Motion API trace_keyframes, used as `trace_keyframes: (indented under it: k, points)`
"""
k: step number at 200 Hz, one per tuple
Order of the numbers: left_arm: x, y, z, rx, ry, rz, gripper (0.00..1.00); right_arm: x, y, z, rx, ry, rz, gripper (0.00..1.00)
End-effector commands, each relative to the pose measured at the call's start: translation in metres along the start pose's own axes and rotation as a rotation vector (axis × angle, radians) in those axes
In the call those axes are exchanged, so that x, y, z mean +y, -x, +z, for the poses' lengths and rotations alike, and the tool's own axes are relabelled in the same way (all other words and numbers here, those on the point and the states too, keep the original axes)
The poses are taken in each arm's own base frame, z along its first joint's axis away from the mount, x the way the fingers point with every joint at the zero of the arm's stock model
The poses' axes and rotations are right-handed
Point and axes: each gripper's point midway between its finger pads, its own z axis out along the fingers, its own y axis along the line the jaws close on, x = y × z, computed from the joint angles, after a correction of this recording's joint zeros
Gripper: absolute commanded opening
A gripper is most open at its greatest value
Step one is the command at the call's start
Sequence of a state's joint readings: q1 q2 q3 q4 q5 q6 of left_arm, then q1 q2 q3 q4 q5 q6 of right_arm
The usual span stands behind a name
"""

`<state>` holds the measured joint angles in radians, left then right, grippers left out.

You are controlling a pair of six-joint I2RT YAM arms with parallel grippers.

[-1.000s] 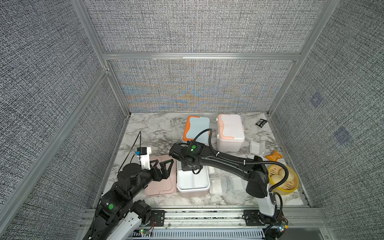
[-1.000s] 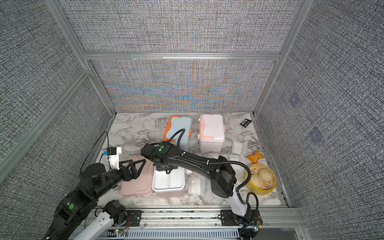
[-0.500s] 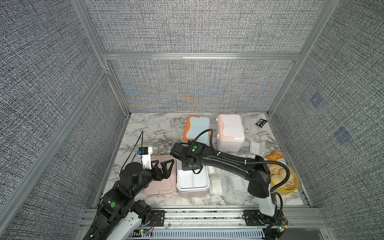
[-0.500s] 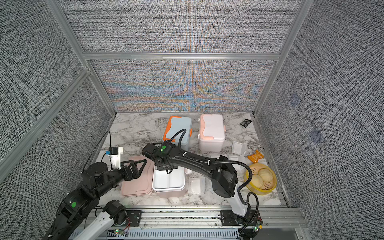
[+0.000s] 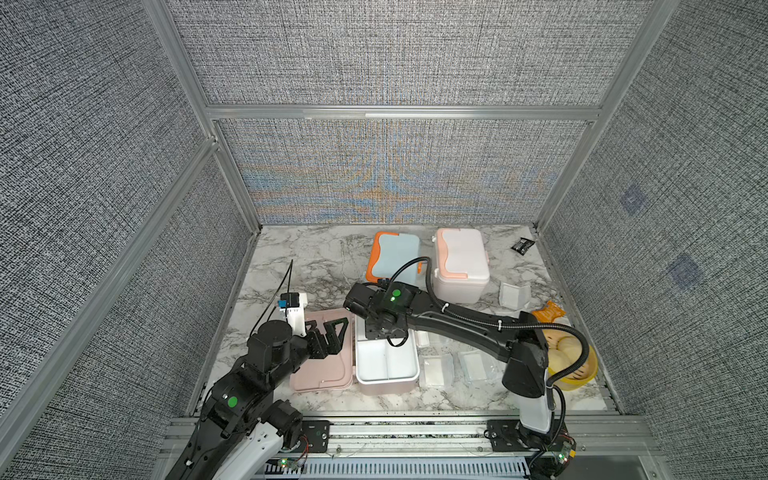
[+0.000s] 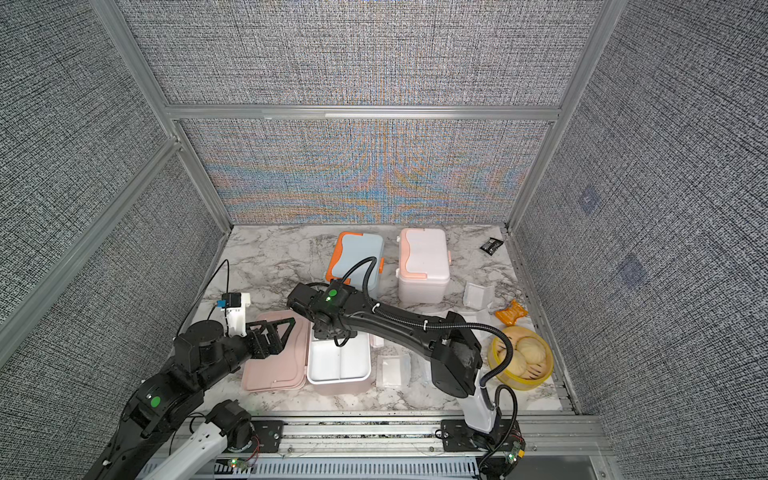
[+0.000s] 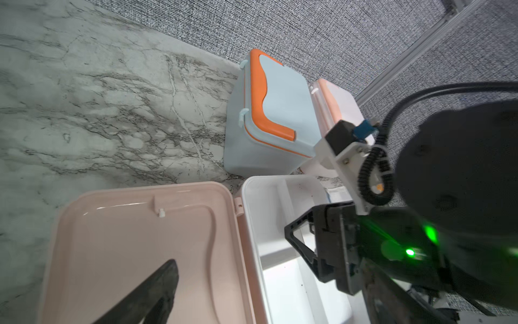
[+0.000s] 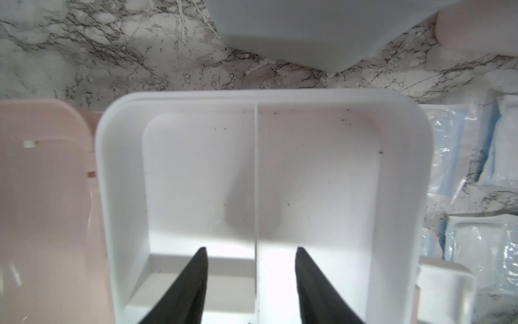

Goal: Open first aid kits and take out gauze
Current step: Place the compartment layer in the first aid kit, then close the lid of the first aid kit.

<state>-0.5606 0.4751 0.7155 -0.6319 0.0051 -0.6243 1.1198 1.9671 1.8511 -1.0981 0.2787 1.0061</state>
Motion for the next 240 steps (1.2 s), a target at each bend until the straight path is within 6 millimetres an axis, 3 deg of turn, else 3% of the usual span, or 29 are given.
trace_keyframes:
  k: [1, 48, 74, 100, 135, 191, 221, 225, 240]
  points:
    - [0.025, 0.0, 0.004, -0.008, 0.136, 0.024, 0.99, -0.001, 0.004, -0.016, -0.019, 0.038, -0.007, 0.66]
    - [0.057, -0.006, 0.018, 0.008, 0.283, -0.054, 1.0, -0.014, 0.012, -0.055, -0.116, 0.142, -0.07, 0.99]
    - [0.086, -0.007, 0.02, -0.004, 0.39, -0.12, 0.99, -0.029, 0.012, -0.066, -0.167, 0.157, -0.129, 0.99]
    - [0.114, -0.012, 0.02, -0.006, 0.463, -0.224, 0.99, -0.05, 0.004, -0.063, -0.183, 0.171, -0.176, 0.99]
    - [0.134, -0.026, 0.029, 0.02, 0.454, -0.351, 0.99, -0.081, -0.008, -0.059, -0.187, 0.239, -0.169, 0.99]
    - [0.131, -0.036, 0.049, 0.041, 0.299, -0.494, 0.99, -0.125, -0.015, -0.066, -0.215, 0.333, -0.08, 0.99]
    - [0.118, -0.036, 0.057, 0.053, 0.182, -0.553, 0.99, -0.131, -0.012, -0.074, -0.237, 0.392, -0.04, 0.99]
    - [0.116, -0.035, 0.057, 0.054, 0.169, -0.559, 1.0, -0.135, -0.019, -0.065, -0.216, 0.377, -0.044, 0.99]
    - [0.109, -0.03, 0.056, 0.047, 0.124, -0.579, 0.99, -0.135, -0.021, -0.063, -0.207, 0.379, -0.045, 0.99]
